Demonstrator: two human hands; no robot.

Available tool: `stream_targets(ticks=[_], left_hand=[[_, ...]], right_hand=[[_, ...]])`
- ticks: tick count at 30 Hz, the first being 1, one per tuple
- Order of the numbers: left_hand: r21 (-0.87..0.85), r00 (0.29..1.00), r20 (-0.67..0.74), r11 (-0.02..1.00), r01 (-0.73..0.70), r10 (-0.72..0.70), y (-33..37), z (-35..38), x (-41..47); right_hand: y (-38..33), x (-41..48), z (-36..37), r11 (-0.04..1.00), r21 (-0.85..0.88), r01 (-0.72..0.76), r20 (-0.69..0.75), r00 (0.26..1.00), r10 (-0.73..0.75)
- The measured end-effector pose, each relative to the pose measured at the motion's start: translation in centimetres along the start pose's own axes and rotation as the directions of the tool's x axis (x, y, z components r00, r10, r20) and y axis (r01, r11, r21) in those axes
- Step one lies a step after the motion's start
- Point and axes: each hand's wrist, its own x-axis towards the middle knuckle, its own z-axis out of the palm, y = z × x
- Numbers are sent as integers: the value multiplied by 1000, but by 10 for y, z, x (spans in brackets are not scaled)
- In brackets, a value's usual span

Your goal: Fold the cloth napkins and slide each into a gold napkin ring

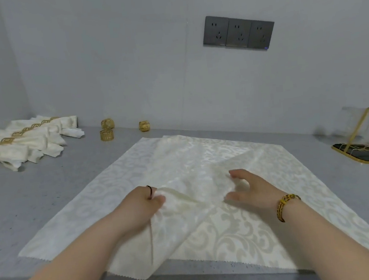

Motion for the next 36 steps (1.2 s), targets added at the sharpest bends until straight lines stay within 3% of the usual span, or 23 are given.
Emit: stream_targets(ticks=[6,10,14,24,28,30,32,36], left_hand=[[76,992,106,995,-71,62,-12,-9,15],[83,992,92,992,-91,84,-19,-12,21],[95,995,75,993,-71,64,-29,-14,28],[33,999,31,999,-42,41,-43,-35,53],[4,999,20,1000,-26,26,-40,-40,60],[-45,1000,1,999,-20,20,-36,-42,63],[-164,999,-28,986,25,-30,-33,-45,64],[-433,987,54,887,158,-150,-31,-53,62]], right_hand=[[3,38,5,944,-331,-2,-77,997,-25],[-9,65,1,992,-127,-20,-106,994,6],[-11,93,1,937,-345,-47,-91,996,16],[-9,151,-4,902,-416,-113,-19,993,115],[-11,152,-4,884,-468,-26,-61,998,-2],[-11,147,-4,908,-416,39,-86,993,-82],[-9,132,-6,967,-245,68,-130,986,-103],[5,91,-20,993,-84,86,-164,981,-99]])
